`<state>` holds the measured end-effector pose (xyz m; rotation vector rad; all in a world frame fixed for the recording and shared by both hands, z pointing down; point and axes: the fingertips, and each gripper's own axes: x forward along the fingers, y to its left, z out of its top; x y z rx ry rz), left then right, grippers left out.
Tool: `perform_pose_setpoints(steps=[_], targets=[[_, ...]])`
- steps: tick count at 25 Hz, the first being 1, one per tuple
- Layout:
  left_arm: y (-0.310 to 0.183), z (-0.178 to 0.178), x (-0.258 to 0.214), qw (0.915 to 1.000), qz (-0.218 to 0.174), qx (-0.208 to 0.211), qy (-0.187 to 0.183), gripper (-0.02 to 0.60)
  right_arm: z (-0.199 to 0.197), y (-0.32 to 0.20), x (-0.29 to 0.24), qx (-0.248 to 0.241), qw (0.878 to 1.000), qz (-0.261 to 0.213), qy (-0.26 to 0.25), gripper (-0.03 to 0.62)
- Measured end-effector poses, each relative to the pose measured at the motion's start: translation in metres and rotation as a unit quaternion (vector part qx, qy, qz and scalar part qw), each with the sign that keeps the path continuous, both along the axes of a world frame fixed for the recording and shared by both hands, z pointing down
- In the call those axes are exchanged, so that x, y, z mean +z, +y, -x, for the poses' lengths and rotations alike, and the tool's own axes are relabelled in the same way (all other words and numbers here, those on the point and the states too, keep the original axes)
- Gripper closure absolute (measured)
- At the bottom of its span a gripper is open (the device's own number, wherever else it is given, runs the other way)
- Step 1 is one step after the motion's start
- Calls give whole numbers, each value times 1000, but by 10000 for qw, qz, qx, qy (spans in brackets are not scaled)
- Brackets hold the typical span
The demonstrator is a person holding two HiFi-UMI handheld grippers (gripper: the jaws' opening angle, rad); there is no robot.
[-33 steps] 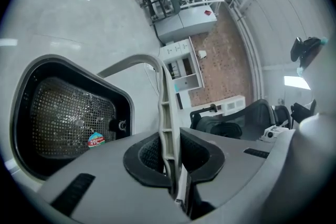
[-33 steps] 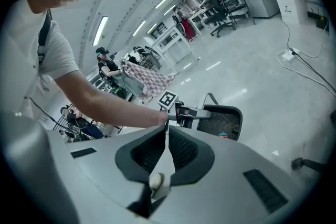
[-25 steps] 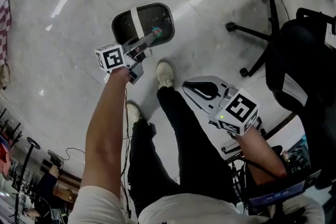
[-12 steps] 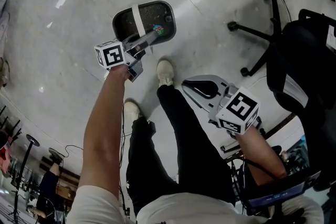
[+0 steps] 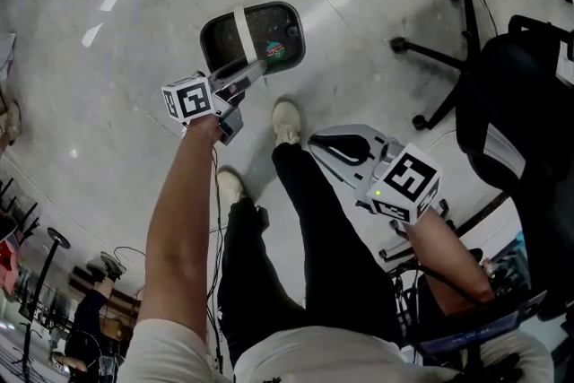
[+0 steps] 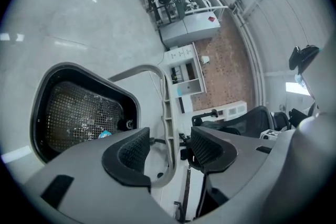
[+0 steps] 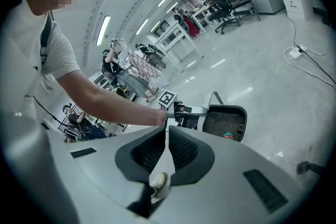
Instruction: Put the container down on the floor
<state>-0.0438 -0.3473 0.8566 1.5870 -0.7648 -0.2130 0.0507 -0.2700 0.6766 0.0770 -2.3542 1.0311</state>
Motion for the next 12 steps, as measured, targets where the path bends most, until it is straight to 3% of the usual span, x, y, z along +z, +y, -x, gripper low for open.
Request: perform_pose_setpoints(steps=[12], targets=[[105, 61, -51, 9965, 530, -383, -517, 319, 29, 19, -54, 163, 9983, -551, -95, 566]])
